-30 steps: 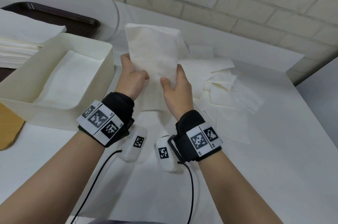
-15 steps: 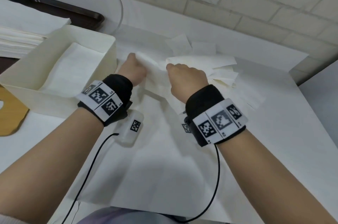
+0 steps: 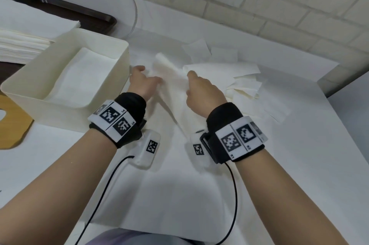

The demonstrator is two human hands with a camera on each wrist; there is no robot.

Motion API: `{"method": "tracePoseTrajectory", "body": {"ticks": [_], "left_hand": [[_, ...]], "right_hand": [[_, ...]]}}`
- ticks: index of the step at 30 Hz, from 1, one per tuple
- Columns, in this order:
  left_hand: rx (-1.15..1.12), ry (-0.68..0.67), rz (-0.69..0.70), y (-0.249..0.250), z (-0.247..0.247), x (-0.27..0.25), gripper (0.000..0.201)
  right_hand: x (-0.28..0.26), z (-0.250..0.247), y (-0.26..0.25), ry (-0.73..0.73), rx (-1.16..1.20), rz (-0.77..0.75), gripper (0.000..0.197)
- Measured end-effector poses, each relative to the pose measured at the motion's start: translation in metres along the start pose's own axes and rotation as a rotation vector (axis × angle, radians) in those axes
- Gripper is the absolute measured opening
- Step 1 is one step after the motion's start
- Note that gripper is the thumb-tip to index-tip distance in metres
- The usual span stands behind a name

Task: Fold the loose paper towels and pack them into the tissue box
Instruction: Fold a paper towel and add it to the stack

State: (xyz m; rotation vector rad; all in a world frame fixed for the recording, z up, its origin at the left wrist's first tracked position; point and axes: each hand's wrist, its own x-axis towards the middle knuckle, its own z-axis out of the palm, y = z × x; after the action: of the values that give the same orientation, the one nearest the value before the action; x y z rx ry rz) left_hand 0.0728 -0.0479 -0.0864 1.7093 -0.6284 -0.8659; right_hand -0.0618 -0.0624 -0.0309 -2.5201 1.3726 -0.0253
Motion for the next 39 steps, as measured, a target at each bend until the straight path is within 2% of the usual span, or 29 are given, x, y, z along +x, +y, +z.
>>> {"method": "tracePoseTrajectory", "body": {"ticks": [3,4,6,7,8,12,15,19,21,23,25,26,28,31,35,39], "left_hand": [[-0.063,-0.069,-0.025,0.002,-0.004,-0.001,0.080],[-0.068,-0.112,-0.012,0.004,-0.005,-0.004,0.078],[-0.044,-0.161,0.073,0.006,-0.004,-0.009,0.051],[-0.017,-0.139,0.132,0.008,-0.004,-0.013,0.036],[0.000,-0.103,0.196,0.010,-0.004,-0.018,0.030],[-0.080,0.029,0.501,0.016,-0.005,-0.033,0.037],[-0.071,0.047,0.524,0.013,-0.005,-0.035,0.039],[-0.008,0.007,0.383,0.002,-0.004,-0.027,0.041],[0.029,0.013,0.345,0.000,-0.003,-0.022,0.037],[0.043,0.032,0.336,-0.001,-0.002,-0.018,0.033],[0.033,0.037,0.347,-0.001,-0.001,-0.017,0.032],[0.027,0.030,0.355,-0.001,0.000,-0.016,0.031],[0.036,0.022,0.363,-0.001,0.000,-0.017,0.031],[0.052,0.024,0.350,0.000,0.000,-0.017,0.028],[0.023,0.024,0.324,0.002,-0.002,-0.017,0.023],[0.020,0.023,0.326,0.005,-0.004,-0.023,0.024]], "right_hand": [[0.001,0.000,0.005,0.048,0.449,0.021,0.031],[0.000,0.002,0.004,0.053,0.563,0.031,0.031],[-0.001,0.010,0.001,0.079,0.721,0.037,0.028],[-0.001,0.015,-0.001,0.113,0.769,0.026,0.025],[-0.001,0.019,-0.003,0.159,0.807,0.006,0.021],[0.003,0.032,-0.011,0.291,1.000,-0.079,0.013],[0.006,0.038,-0.014,0.227,1.109,-0.059,0.015],[0.011,0.044,-0.012,0.082,0.999,-0.025,0.027],[0.013,0.043,-0.011,0.094,0.970,-0.023,0.033],[0.015,0.036,-0.011,0.232,1.011,-0.053,0.043],[0.015,0.024,-0.010,0.472,1.003,-0.172,0.057],[0.016,0.016,-0.010,0.568,0.917,-0.250,0.061],[0.018,-0.001,-0.009,0.631,0.670,-0.349,0.056],[0.020,-0.017,-0.009,0.630,0.426,-0.326,0.038],[0.019,-0.020,-0.012,0.601,0.281,-0.372,0.045],[0.017,-0.025,-0.014,0.566,0.204,-0.348,0.044]]}}
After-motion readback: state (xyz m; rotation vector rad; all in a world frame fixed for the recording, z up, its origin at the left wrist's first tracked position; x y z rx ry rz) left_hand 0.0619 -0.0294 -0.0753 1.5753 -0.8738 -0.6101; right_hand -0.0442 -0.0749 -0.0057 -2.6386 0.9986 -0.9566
